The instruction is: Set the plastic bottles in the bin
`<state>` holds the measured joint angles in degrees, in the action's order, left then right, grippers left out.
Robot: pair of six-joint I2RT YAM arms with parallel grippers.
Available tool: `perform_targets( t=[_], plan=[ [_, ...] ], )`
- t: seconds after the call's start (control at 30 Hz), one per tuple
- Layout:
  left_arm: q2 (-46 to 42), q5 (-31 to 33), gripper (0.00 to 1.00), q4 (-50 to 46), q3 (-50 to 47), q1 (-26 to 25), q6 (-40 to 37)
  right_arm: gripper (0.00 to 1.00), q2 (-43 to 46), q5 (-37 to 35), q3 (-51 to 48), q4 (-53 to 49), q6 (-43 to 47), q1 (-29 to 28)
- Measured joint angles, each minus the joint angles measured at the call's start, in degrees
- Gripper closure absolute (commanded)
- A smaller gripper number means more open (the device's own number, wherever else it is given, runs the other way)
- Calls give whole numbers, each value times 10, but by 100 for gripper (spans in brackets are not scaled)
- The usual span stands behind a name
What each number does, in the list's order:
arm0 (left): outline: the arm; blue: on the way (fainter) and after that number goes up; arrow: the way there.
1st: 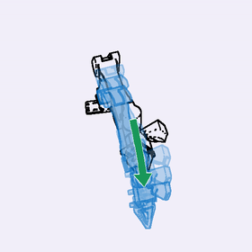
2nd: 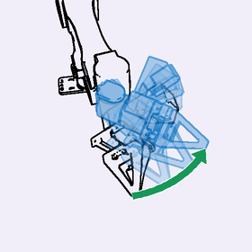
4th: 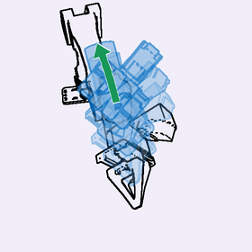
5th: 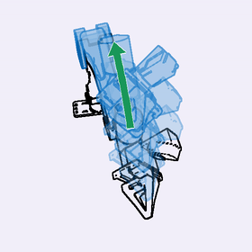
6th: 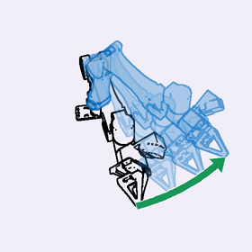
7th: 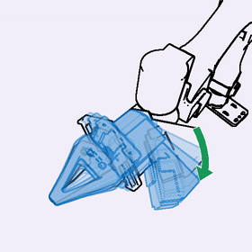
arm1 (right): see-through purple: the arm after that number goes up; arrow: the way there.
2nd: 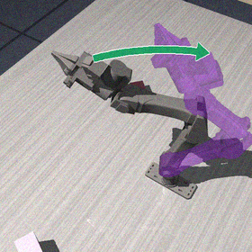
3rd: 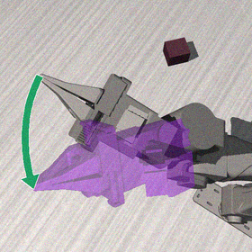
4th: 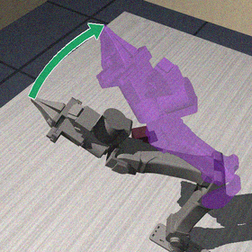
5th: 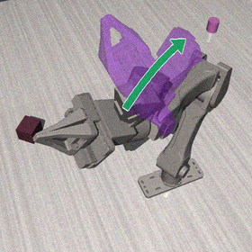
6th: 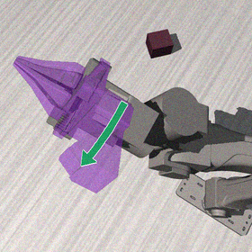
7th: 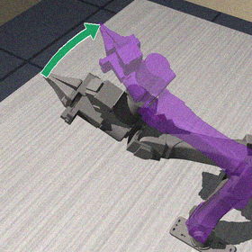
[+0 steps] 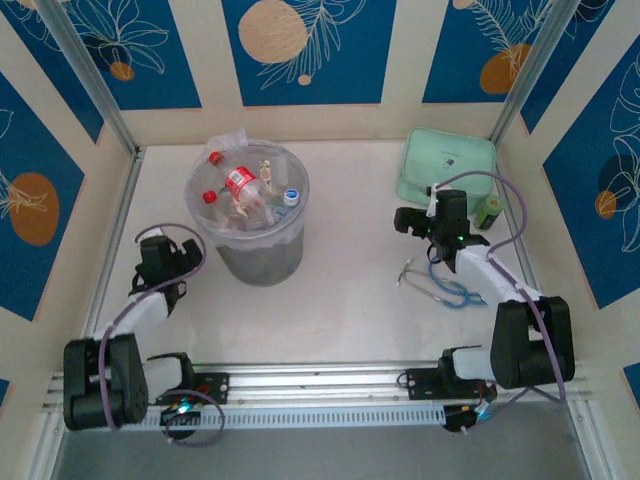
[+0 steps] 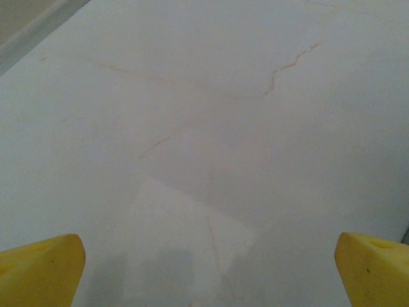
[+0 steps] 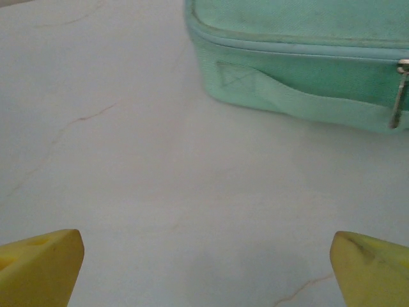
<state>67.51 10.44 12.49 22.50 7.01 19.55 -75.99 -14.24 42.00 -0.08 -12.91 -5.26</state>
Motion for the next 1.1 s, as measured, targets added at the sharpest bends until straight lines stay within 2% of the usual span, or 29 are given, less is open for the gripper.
perform_targets(
  t=[0.27,0.47,0.7,0.77,1.1],
  plan=[
    [138,-18,0,171,9,0,-35,1,-64,-3,-94,163,77,-10],
    [177,-47,0,187,55,0,-61,1,-93,7,-106,264,105,-14],
    [177,-64,0,203,58,-10,-85,1,-95,50,-142,358,90,36],
    [177,-63,0,204,60,-22,-97,1,-102,63,-165,393,84,47],
    [204,-14,0,250,65,-132,-190,1,-113,92,-180,433,77,51]
  ],
)
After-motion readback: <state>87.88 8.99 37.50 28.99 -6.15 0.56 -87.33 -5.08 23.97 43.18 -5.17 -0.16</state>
